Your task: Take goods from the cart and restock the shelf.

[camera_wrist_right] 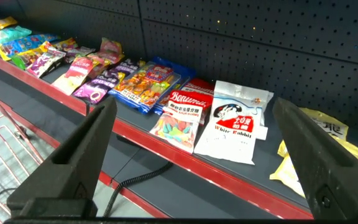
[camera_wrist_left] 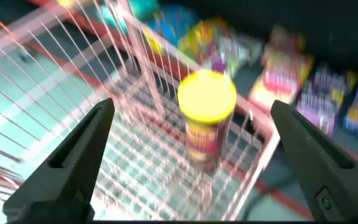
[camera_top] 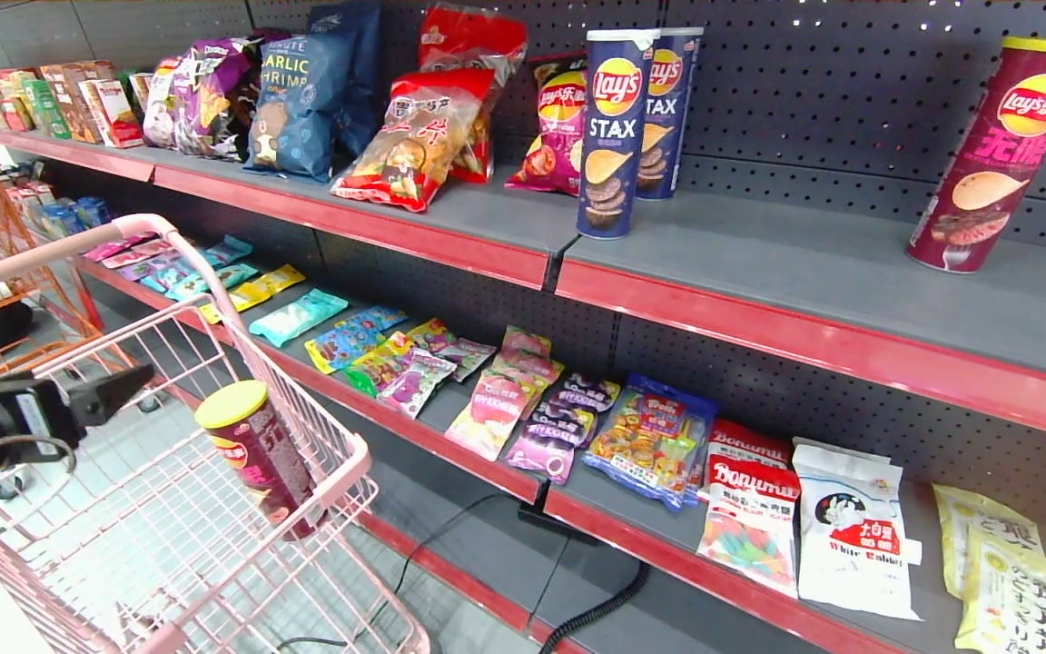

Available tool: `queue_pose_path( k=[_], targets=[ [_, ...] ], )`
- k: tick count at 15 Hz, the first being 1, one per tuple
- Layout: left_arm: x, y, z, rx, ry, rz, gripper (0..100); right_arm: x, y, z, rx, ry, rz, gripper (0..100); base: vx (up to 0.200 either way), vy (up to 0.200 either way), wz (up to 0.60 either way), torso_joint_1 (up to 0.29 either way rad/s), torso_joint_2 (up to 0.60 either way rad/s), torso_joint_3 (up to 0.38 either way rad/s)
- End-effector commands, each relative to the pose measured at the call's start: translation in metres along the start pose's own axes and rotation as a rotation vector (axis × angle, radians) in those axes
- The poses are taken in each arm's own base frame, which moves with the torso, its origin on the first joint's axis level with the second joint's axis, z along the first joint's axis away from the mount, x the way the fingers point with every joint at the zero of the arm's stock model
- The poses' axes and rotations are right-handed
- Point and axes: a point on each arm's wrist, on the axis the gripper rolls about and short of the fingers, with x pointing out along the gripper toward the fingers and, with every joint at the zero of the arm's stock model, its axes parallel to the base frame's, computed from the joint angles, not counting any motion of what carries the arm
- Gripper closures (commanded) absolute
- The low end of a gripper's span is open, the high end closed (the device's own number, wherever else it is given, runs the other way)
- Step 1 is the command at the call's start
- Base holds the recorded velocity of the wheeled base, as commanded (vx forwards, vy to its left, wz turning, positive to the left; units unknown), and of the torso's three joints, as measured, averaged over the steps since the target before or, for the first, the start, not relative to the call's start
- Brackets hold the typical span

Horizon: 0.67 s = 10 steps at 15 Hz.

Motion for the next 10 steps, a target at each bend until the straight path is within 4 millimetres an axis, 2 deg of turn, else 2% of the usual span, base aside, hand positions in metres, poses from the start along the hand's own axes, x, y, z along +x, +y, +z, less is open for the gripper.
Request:
queue_pose_path(
  k=[1, 8, 10],
  targets=[
    [0.033, 0.009, -0.036, -0.013, 0.199, -0.027, 0, 0.0, 0.0, 0.0, 0.0, 0.001, 0.001, 0, 0.0, 0.0, 0.0, 0.0, 0.0, 0.0],
    [0.082, 0.015, -0.065, -0.004, 0.262, -0.078, 0, 0.0, 0.0, 0.0, 0.0, 0.001, 0.001, 0, 0.0, 0.0, 0.0, 0.0, 0.0, 0.0],
    [0.089, 0.016, -0.071, 0.012, 0.269, -0.113, 0, 0.0, 0.0, 0.0, 0.0, 0.001, 0.001, 0, 0.0, 0.0, 0.0, 0.0, 0.0, 0.0]
  ],
)
